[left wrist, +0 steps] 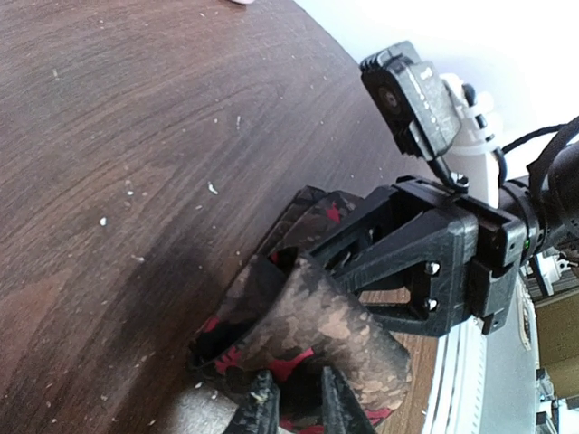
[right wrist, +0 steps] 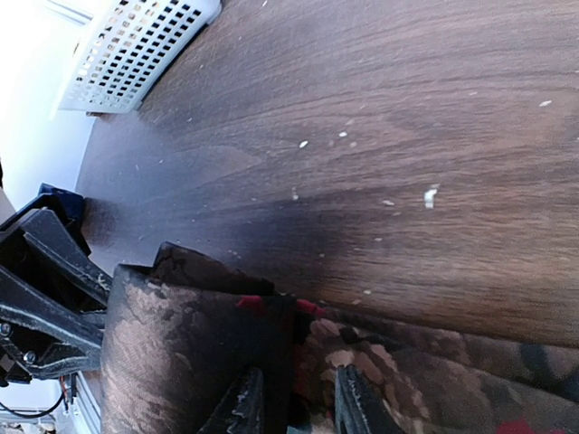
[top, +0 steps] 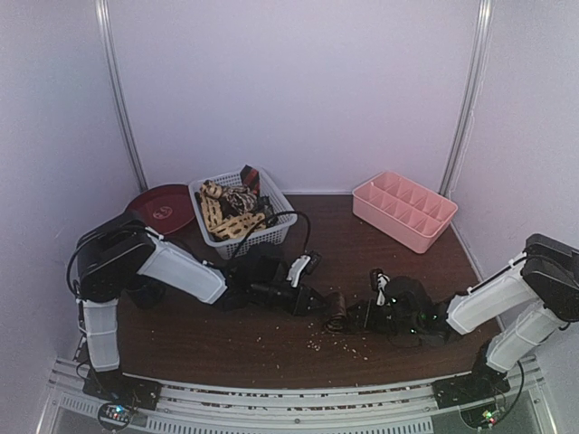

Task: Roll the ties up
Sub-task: Roll the tie at the center of the board.

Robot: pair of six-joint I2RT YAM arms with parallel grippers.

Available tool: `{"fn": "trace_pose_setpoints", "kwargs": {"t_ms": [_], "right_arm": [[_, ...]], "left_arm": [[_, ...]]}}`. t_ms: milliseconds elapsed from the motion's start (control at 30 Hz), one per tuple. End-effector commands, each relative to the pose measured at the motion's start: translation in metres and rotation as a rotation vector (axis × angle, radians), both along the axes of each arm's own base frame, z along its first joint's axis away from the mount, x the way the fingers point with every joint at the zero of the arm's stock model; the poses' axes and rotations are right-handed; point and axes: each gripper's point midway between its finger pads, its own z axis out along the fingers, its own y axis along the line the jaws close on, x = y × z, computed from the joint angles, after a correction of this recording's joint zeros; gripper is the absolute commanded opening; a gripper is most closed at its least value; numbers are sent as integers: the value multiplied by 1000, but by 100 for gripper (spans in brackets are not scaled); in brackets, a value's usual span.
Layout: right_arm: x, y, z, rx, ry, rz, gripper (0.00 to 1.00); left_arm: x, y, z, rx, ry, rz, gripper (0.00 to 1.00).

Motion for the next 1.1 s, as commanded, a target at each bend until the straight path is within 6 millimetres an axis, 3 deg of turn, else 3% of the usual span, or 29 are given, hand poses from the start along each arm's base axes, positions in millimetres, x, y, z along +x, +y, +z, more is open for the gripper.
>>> {"fn": "trace_pose_setpoints", "kwargs": {"t_ms": [0,300,467,667,1067], "right_arm": [[-2,-19,-6,-78,-17,-38,29],[0,-31,-8,-114,-38,-68,29],[-3,-11,2,-56,-60,23,29],[-14,11,-5,2,30,100,29],[-17,7,-8,-68,45,126,26]], "left_arm": [[-3,-5,-12,41,-13,-15,22],[-2,-8,-16,68,-20,-15,26],[0,-9,-15,70,-27,-10,26],[4,-7,-17,84,-40,11,26],[4,-7,-9,77,-56,15,26]]}}
